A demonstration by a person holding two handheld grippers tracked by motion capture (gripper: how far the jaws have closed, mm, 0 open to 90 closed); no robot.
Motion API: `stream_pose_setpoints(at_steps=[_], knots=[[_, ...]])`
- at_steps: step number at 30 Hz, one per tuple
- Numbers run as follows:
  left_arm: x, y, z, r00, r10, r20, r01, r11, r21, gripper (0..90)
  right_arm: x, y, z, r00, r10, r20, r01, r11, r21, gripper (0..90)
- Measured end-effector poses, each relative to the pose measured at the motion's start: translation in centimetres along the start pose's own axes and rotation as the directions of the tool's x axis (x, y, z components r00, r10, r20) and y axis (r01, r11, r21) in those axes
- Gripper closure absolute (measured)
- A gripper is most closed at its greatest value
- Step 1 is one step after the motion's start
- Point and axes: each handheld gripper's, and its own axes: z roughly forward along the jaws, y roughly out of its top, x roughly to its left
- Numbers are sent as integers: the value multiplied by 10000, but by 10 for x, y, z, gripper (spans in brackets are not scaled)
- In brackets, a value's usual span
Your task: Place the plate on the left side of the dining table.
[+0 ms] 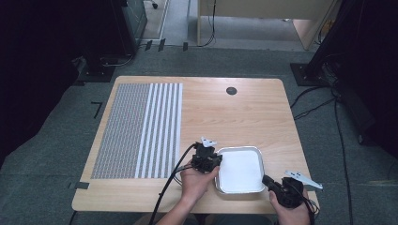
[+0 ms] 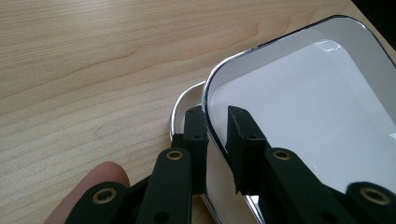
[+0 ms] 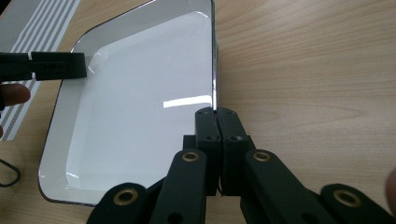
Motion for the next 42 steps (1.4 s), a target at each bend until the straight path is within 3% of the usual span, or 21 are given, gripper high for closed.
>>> stream_pose_setpoints(at_steps=[14, 23, 32, 42], knots=[[0, 6, -6, 9999, -7, 134, 8, 10000, -67, 788, 0, 6, -5, 9997, 115, -211, -118, 9998, -135, 896], [6, 10, -15, 10000, -10, 48, 11, 9998, -186, 791, 8, 11, -4, 9995, 10, -308, -14, 9999, -117, 896], [19, 13, -32, 9999, -53, -133, 48, 9992, -405, 797, 24, 15, 3, 9988, -166, -467, 167, 9999, -1, 897], [46, 16, -52, 9983, -344, -461, 315, 9976, -621, 801, 54, 26, 17, 9966, -387, -725, 393, 9992, 66, 898]])
